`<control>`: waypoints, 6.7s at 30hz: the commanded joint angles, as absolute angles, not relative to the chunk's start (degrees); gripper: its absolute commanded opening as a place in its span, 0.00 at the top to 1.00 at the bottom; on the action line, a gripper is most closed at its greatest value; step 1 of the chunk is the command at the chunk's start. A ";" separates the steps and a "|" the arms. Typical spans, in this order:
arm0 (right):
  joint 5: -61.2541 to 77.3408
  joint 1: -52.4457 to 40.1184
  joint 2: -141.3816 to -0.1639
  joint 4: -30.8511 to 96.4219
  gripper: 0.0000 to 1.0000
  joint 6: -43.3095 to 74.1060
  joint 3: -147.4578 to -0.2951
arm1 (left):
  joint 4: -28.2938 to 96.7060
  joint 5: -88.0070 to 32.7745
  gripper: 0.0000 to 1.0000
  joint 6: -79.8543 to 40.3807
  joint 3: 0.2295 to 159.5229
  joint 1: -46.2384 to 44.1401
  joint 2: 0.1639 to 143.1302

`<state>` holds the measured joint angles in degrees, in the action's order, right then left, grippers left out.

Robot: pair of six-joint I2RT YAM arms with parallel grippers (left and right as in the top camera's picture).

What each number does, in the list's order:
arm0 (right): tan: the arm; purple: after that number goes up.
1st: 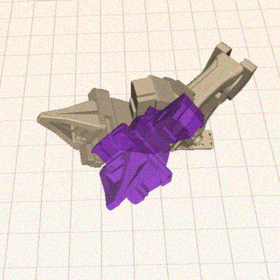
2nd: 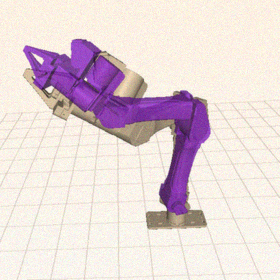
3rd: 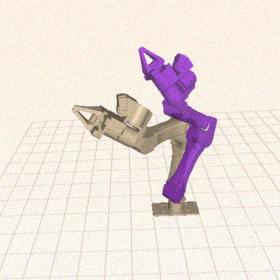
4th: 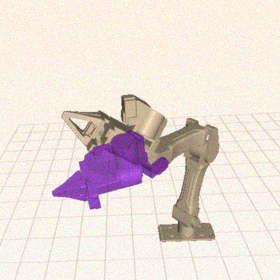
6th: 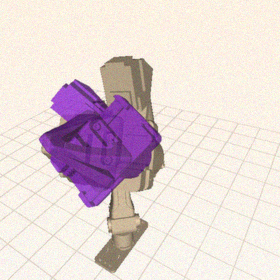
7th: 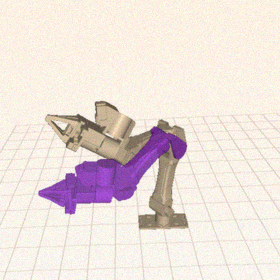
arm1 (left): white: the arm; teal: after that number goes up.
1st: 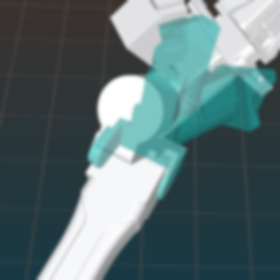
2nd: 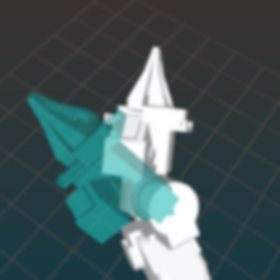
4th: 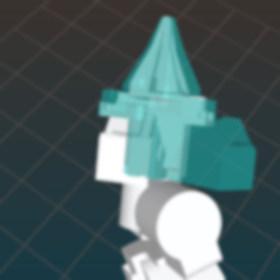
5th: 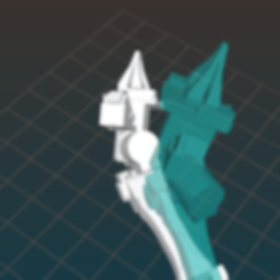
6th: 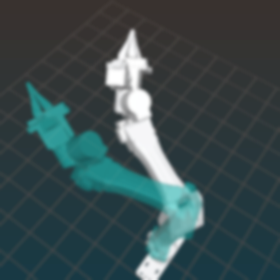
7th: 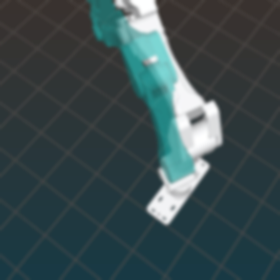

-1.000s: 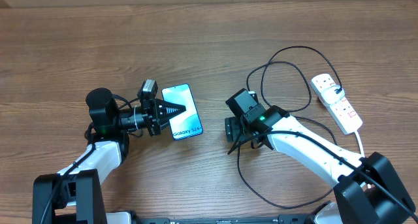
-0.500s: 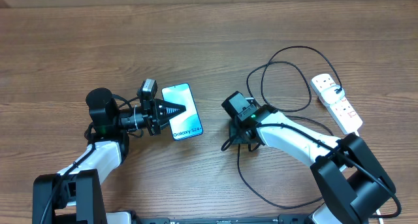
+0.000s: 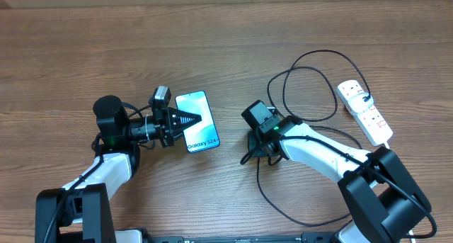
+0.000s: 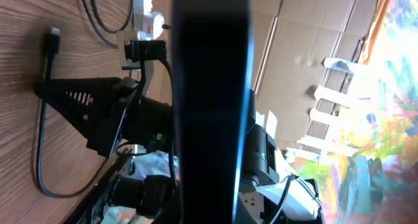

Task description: Plug charger to phone and switch on socket

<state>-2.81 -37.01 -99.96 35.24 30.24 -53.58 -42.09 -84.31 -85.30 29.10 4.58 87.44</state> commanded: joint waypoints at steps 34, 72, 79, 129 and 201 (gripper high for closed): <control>37.85 -42.37 -73.76 40.58 0.96 24.23 -57.08 | -42.85 -86.67 0.96 -75.90 42.92 -1.54 94.50; 39.11 -42.37 -76.29 36.91 0.96 23.79 -57.08 | -42.68 -87.13 0.96 -72.16 42.92 -0.60 94.50; 39.09 -42.37 -76.31 36.42 0.96 23.77 -57.08 | -42.68 -87.05 0.96 -72.20 42.92 -0.56 94.50; 39.90 -42.37 -76.31 34.76 0.96 25.56 -57.08 | -42.72 -86.61 0.96 -76.62 42.92 -0.58 94.50; -10.28 -50.52 -106.85 43.92 0.94 37.50 -57.41 | -42.63 -85.84 0.96 -65.93 42.92 16.49 94.50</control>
